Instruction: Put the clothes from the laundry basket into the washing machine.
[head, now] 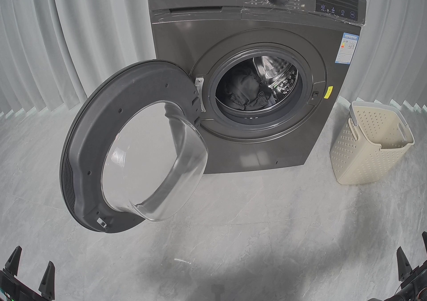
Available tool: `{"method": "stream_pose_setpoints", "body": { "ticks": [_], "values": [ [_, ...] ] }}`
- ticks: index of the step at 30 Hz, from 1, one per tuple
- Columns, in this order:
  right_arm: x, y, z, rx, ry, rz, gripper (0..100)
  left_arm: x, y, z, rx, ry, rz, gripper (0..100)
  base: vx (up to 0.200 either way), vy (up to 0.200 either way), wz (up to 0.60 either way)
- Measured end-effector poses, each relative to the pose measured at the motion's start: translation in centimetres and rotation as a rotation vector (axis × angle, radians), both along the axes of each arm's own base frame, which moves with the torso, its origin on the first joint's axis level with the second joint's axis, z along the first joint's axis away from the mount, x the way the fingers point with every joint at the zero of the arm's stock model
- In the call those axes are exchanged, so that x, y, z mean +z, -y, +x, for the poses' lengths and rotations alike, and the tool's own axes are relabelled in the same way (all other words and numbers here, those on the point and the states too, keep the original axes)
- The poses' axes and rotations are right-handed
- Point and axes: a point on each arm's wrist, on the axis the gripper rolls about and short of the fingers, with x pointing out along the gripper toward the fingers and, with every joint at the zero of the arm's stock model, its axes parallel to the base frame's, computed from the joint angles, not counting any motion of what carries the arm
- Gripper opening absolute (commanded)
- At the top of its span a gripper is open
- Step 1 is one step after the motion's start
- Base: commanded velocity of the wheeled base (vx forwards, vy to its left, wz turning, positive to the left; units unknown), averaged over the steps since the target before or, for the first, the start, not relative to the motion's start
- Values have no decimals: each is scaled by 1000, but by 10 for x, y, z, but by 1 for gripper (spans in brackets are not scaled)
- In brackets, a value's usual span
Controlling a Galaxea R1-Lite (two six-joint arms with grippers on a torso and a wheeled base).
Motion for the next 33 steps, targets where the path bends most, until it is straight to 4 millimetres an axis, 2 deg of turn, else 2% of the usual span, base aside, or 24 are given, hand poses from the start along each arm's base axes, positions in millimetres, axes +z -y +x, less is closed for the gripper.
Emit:
{"method": "stream_pose_setpoints", "body": {
  "ticks": [7,9,11,15,18,23,29,33],
  "values": [
    [0,0,0,0,0,1,100,3,0,0,-15,26,35,100,0,0,0],
    [0,0,0,0,0,0,100,9,1,-1,-19,62,15,100,0,0,0],
    [0,0,0,0,0,0,100,21,1,-5,-33,112,-3,100,0,0,0],
    [0,0,0,0,0,0,100,60,1,-16,-97,197,-34,100,0,0,0],
    [0,0,0,0,0,0,100,85,2,-15,-152,211,-52,100,0,0,0],
    [0,0,0,0,0,0,100,111,4,13,-235,114,-86,100,0,0,0],
    [0,0,0,0,0,0,100,121,8,62,-306,-47,-112,100,0,0,0],
    [0,0,0,0,0,0,100,124,10,95,-332,-95,-118,100,0,0,0]
  ]
}}
